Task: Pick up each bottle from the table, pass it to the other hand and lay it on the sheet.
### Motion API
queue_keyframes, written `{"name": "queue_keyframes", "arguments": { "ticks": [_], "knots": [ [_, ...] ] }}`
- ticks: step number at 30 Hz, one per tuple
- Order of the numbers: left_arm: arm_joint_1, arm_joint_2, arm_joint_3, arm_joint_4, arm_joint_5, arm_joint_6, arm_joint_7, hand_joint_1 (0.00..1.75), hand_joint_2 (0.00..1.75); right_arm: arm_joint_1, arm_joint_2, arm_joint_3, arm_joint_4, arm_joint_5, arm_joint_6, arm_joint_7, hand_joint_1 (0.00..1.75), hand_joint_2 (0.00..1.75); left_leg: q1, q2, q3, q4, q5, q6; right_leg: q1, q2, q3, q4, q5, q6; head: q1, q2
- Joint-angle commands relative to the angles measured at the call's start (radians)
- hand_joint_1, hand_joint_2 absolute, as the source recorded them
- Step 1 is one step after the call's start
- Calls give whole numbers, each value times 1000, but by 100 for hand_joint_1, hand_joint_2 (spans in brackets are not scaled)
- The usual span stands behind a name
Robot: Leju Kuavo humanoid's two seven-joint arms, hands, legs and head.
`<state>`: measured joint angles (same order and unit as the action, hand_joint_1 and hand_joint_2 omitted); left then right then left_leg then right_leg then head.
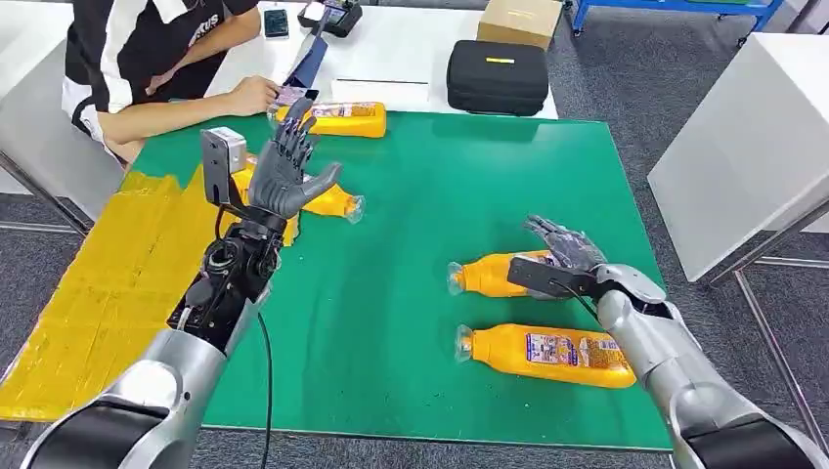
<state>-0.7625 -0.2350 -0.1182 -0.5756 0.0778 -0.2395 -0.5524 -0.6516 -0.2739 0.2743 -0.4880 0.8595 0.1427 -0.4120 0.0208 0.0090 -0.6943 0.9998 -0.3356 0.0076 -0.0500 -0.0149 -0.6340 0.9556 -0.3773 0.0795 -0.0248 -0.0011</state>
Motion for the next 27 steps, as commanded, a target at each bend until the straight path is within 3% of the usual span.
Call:
{"name": "queue_keyframes", "arguments": {
  "ticks": [1,10,15,27],
  "knots": [
    [-59,12,-19,78,5,-4,9,0,175,-78,36,21,119,4,11,7,0,175,0,1,3,0,-2,0,1,2,2,0,-1,-4,0,0],
    [-56,13,-19,78,10,-2,13,0,175,-88,36,29,136,16,20,21,0,175,0,2,7,2,-5,0,1,3,5,2,-3,-7,0,0],
    [-48,12,-33,82,6,0,23,0,175,-122,45,41,186,54,15,142,0,175,0,2,4,0,-2,0,0,3,3,1,-1,-4,0,0],
    [-28,18,-16,68,25,1,23,0,175,-142,63,54,228,105,68,274,0,175,0,2,5,0,-3,0,1,3,4,0,-2,-4,0,0]
  ]
}}
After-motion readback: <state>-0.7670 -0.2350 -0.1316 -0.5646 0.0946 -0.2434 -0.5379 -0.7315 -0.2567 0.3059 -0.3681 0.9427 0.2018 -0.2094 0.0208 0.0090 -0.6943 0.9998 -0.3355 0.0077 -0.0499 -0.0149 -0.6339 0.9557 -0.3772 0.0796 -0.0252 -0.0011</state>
